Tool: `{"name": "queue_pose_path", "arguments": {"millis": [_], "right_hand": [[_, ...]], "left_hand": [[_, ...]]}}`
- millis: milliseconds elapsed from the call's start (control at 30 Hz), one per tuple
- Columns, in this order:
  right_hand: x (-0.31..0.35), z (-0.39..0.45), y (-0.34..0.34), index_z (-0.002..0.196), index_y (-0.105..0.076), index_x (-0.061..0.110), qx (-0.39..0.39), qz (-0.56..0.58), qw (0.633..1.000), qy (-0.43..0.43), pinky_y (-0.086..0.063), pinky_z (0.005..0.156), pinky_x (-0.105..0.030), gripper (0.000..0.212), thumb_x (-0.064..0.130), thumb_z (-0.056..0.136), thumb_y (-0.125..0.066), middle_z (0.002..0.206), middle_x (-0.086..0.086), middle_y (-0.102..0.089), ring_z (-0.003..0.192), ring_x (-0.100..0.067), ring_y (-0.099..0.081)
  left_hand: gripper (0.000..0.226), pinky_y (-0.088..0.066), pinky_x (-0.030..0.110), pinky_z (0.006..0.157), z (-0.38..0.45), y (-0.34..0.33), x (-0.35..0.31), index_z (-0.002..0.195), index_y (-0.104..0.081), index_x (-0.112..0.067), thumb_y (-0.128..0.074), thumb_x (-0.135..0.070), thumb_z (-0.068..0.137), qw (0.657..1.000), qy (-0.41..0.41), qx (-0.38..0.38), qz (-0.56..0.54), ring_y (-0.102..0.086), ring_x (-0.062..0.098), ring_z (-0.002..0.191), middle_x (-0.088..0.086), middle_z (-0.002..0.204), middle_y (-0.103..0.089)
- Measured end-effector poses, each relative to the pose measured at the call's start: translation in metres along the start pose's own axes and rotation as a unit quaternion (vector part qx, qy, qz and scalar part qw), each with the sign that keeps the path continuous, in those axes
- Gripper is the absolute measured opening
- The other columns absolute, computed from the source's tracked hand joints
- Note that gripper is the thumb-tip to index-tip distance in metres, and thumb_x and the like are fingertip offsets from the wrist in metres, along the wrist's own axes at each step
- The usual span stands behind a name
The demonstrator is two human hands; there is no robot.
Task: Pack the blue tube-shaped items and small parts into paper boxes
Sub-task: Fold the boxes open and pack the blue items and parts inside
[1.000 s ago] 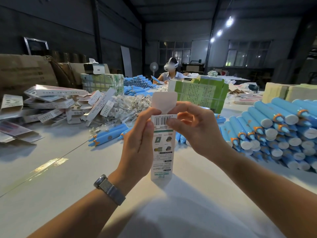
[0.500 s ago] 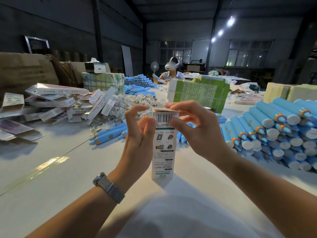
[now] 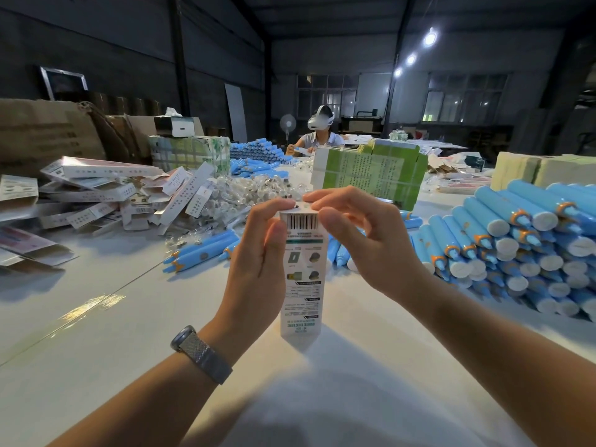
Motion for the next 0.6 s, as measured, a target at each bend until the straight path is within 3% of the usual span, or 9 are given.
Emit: {"name": "queue_pose_path", "arguments": {"millis": [67, 133, 200, 300, 433, 533, 600], "right_hand": [[0.0014, 0.0002, 0.0003, 0.090, -0.069, 0.021, -0.006, 0.029, 0.999, -0.017, -0.056, 0.088, -0.043, 0.018, 0.038, 0.087, -0.062, 0.108, 0.002, -0.072, 0.100, -0.018, -0.069], [0.0012, 0.0005, 0.0004, 0.088, -0.069, 0.017, -0.008, 0.025, 0.999, -0.027, -0.058, 0.084, -0.046, 0.012, 0.029, 0.088, -0.067, 0.105, 0.003, -0.072, 0.094, -0.018, -0.070], [0.0002, 0.0005, 0.0000, 0.087, -0.068, 0.015, -0.006, 0.016, 0.999, -0.028, -0.059, 0.080, -0.041, 0.004, 0.018, 0.087, -0.070, 0.104, 0.003, -0.073, 0.090, -0.019, -0.070], [0.0002, 0.0000, 0.0000, 0.087, -0.067, 0.015, -0.013, 0.006, 1.000, -0.020, -0.059, 0.075, -0.032, 0.009, 0.007, 0.086, -0.072, 0.105, 0.001, -0.072, 0.090, -0.020, -0.068], [0.0019, -0.0004, -0.0010, 0.085, -0.066, 0.011, -0.010, -0.003, 1.000, -0.016, -0.060, 0.071, -0.045, 0.006, 0.006, 0.086, -0.070, 0.105, 0.000, -0.072, 0.091, -0.021, -0.068], [0.0033, -0.0002, -0.0003, 0.086, -0.066, 0.008, -0.010, -0.008, 1.000, -0.018, -0.059, 0.070, -0.048, 0.004, 0.009, 0.086, -0.070, 0.105, 0.000, -0.072, 0.091, -0.022, -0.068], [0.0046, 0.0005, -0.0009, 0.088, -0.066, 0.009, 0.000, -0.016, 1.000, -0.021, -0.060, 0.069, -0.045, 0.004, 0.010, 0.087, -0.069, 0.106, 0.001, -0.072, 0.090, -0.019, -0.067]], "left_hand": [[0.037, -0.056, 0.026, 0.063, -0.0004, -0.0003, -0.0012, 0.109, -0.049, -0.061, -0.035, -0.027, 0.105, 1.000, 0.000, 0.000, 0.005, -0.067, 0.012, 0.086, -0.018, 0.099, -0.065], [0.039, -0.057, 0.026, 0.062, -0.0009, -0.0005, -0.0018, 0.108, -0.049, -0.061, -0.035, -0.024, 0.105, 1.000, 0.001, 0.000, 0.003, -0.067, 0.012, 0.083, -0.018, 0.097, -0.066], [0.040, -0.054, 0.022, 0.061, -0.0010, -0.0011, -0.0026, 0.108, -0.050, -0.060, -0.035, -0.023, 0.104, 1.000, 0.004, 0.000, -0.003, -0.067, 0.010, 0.080, -0.018, 0.095, -0.065], [0.038, -0.053, 0.023, 0.061, -0.0008, -0.0009, -0.0022, 0.105, -0.051, -0.061, -0.037, -0.025, 0.103, 1.000, 0.011, -0.005, -0.017, -0.066, 0.009, 0.079, -0.017, 0.095, -0.065], [0.020, -0.059, 0.036, 0.064, -0.0002, 0.0010, -0.0011, 0.101, -0.054, -0.057, -0.043, -0.041, 0.097, 0.999, 0.024, -0.007, -0.033, -0.067, 0.007, 0.083, -0.014, 0.096, -0.064], [0.016, -0.057, 0.036, 0.062, 0.0030, 0.0017, -0.0031, 0.099, -0.053, -0.057, -0.044, -0.044, 0.097, 1.000, 0.009, -0.016, -0.019, -0.067, 0.012, 0.082, -0.011, 0.094, -0.064], [0.017, -0.057, 0.049, 0.064, 0.0046, 0.0016, -0.0032, 0.097, -0.053, -0.056, -0.044, -0.041, 0.098, 1.000, 0.004, -0.020, -0.014, -0.066, 0.020, 0.081, -0.009, 0.092, -0.065]]}}
Point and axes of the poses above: each hand's wrist, its own z-axis towards the middle knuckle, its own y-axis out of the back of the hand, x = y × z, the point moved 3 cm from there along z, towards the middle knuckle
